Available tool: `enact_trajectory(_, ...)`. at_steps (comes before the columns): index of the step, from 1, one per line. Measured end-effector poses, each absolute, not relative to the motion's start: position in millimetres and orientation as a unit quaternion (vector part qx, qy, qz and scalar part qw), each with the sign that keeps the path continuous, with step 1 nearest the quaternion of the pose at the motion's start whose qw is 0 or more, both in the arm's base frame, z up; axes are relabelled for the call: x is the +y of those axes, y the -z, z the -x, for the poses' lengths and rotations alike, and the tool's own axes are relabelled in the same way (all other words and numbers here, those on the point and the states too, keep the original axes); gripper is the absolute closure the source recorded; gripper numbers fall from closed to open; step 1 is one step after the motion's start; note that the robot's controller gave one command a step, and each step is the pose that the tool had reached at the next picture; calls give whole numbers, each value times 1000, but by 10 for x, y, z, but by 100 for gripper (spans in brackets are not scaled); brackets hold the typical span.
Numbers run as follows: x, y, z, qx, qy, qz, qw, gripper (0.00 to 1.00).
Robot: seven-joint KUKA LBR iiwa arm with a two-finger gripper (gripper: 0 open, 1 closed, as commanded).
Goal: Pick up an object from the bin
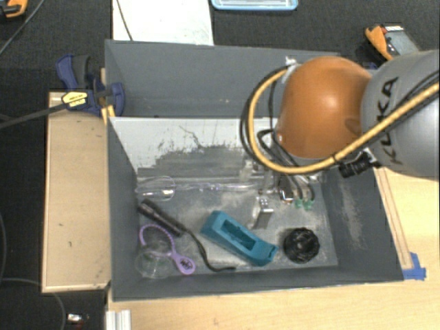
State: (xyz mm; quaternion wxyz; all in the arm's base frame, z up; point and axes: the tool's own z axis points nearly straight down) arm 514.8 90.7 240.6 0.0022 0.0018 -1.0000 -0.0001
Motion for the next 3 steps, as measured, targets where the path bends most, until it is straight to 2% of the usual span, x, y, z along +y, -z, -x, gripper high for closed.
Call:
enact_trajectory(1,902,-2438,-5163,-1000,0,0,-1,0)
enact_trajectory(2,844,-1550,-4988,-1000,1,-22,-4,0)
enact_trajectory(3,830,-1336,-4861,-1000,1,-6,-4,0)
